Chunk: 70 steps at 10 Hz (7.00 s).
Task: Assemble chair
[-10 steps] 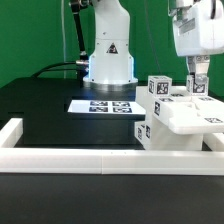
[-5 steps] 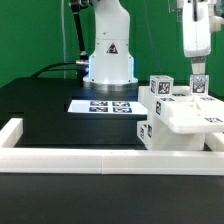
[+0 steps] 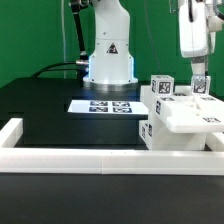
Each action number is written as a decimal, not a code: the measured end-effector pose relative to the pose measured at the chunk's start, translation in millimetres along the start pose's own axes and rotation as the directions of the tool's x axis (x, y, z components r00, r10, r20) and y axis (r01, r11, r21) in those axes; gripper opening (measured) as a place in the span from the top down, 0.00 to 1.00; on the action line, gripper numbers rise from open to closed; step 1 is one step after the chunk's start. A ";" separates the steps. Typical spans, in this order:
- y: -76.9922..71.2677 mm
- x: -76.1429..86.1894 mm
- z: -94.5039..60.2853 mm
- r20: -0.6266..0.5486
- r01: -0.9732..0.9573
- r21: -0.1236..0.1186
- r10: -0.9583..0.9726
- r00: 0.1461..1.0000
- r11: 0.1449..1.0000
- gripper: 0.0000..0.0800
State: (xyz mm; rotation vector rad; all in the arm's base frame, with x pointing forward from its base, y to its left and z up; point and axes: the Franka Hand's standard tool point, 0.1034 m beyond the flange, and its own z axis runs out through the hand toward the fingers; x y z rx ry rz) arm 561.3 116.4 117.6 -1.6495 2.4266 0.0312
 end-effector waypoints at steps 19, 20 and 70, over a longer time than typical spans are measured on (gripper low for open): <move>1.9 0.7 2.5 0.019 0.992 -0.110 -0.998 0.064 0.061 0.25; 1.8 1.0 2.5 0.018 0.992 -0.110 -0.998 0.065 0.062 0.25; 11.9 -22.4 -9.4 0.010 -0.003 -0.038 0.003 1.000 0.999 0.19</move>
Offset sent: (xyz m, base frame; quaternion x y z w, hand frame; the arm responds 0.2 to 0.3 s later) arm 0.0075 -0.0014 0.0010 -0.0050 0.0269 -0.3390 0.9404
